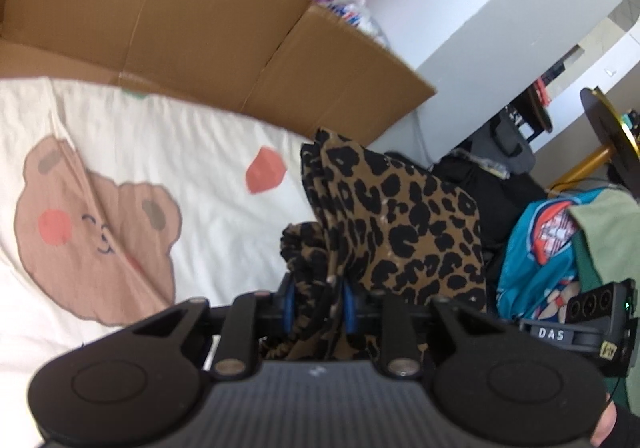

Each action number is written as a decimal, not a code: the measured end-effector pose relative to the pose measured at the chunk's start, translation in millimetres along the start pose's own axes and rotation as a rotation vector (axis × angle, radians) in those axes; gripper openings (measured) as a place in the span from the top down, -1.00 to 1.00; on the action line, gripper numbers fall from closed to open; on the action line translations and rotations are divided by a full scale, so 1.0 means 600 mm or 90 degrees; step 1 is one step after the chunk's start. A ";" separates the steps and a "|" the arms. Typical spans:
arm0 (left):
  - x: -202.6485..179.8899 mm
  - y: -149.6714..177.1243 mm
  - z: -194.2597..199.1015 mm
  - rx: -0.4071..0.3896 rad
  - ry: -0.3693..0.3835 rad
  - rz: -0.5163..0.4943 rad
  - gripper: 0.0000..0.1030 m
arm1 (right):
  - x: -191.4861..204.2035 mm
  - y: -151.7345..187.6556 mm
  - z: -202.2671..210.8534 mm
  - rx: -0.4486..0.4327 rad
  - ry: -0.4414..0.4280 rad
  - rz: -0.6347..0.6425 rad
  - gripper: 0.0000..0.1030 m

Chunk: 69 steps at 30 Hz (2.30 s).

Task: Fold clothes
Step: 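Lift the folded skirt with both tools and carry it toward the black clothes pile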

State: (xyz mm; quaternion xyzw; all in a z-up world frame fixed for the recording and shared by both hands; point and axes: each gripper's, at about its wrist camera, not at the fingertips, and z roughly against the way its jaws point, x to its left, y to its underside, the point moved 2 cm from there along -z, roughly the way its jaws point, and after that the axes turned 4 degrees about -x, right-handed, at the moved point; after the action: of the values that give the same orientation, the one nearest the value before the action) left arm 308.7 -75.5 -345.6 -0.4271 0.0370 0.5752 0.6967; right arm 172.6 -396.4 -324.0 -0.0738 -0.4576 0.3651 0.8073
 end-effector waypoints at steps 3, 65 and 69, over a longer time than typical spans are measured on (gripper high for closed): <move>-0.036 -0.020 0.021 -0.010 -0.001 -0.009 0.53 | 0.026 -0.019 0.031 -0.019 0.002 0.011 0.93; -0.655 -0.146 0.166 -0.142 0.103 -0.070 0.55 | 0.224 -0.430 0.596 -0.201 0.045 0.238 0.93; -0.648 -0.128 0.117 -0.126 0.114 -0.074 0.55 | 0.174 -0.421 0.577 -0.203 0.052 0.234 0.92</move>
State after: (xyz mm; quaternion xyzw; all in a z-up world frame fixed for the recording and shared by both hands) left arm 211.4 -328.3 -47.7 -0.5449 0.0171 0.4945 0.6770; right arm 62.7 -584.6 59.5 -0.2968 -0.4552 0.4259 0.7234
